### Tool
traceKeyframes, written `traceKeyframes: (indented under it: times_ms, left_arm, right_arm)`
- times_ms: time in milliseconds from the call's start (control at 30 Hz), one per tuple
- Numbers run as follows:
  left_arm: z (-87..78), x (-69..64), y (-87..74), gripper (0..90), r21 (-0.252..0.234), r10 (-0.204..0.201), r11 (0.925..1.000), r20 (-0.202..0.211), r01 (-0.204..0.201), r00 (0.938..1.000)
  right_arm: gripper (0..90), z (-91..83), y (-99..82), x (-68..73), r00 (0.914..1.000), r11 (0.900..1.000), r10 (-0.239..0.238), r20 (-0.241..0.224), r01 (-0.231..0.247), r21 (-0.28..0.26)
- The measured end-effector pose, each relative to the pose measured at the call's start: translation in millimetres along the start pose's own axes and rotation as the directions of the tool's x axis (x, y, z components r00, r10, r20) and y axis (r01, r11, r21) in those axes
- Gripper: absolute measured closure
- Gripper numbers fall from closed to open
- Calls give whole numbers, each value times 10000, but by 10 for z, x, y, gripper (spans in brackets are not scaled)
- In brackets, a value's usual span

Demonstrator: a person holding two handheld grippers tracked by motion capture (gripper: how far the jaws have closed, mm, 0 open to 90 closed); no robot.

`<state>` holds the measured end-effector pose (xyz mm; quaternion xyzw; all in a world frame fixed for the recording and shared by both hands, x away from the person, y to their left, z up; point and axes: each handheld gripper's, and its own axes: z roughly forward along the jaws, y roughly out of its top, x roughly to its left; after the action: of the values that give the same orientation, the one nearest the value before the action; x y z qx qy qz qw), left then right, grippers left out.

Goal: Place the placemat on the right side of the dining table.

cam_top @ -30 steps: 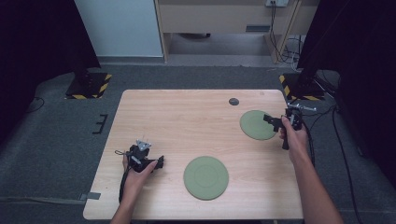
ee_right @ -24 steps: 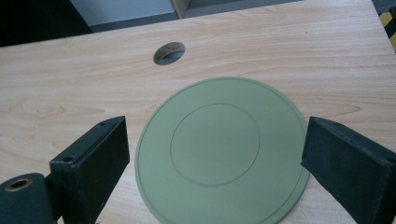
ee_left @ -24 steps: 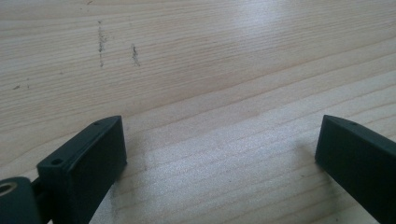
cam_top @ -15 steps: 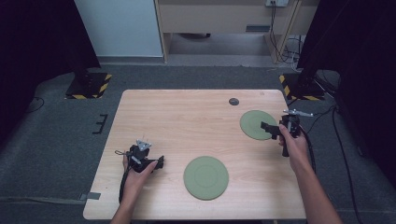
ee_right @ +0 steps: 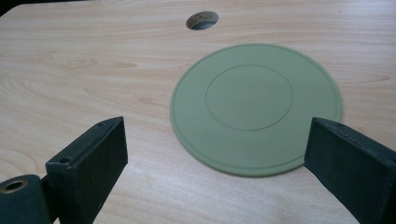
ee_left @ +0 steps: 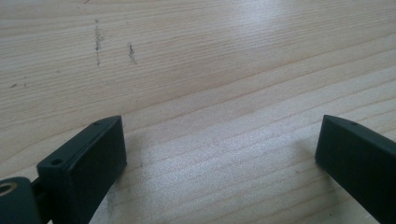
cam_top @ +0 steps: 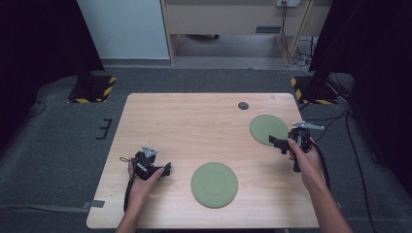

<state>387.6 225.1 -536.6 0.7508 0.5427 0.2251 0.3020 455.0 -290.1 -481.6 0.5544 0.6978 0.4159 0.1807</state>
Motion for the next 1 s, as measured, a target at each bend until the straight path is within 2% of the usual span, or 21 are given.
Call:
traceKeyframes:
  times_ms: [133, 233, 433, 533, 767, 833, 1000]
  left_arm:
    - [2, 0, 1, 11, 4, 3, 10000, 12, -3, 10000]
    - [2, 0, 1, 11, 10, 6, 10000, 10, -6, 10000]
    - [2, 0, 1, 10, 7, 3, 10000, 11, -3, 10000]
    - [2, -1, 1, 10, 7, 3, 10000, 9, -3, 10000]
    - [1, -6, 0, 10, 7, 10, 10000, 16, -10, 10000]
    - [2, -6, 0, 9, 7, 9, 10000, 23, -9, 10000]
    - [2, -6, 0, 8, 7, 11, 10000, 23, -11, 10000]
  right_arm:
    - [59, 3, -82, 54, 9996, 9994, -258, -89, 259, 208]
    - [59, -8, -128, 71, 9995, 9998, -87, -315, 93, 179]
    - [62, -50, -214, 129, 9986, 9990, -336, -403, 347, 271]
    - [64, -79, -253, 179, 9971, 9967, -695, -325, 708, 402]
    - [69, -144, -340, 316, 9922, 9923, -1111, -574, 1139, 490]
    - [70, -152, -369, 341, 9892, 9889, -1358, -550, 1387, 533]
    - [69, -173, -451, 397, 9862, 9852, -1525, -652, 1569, 686]
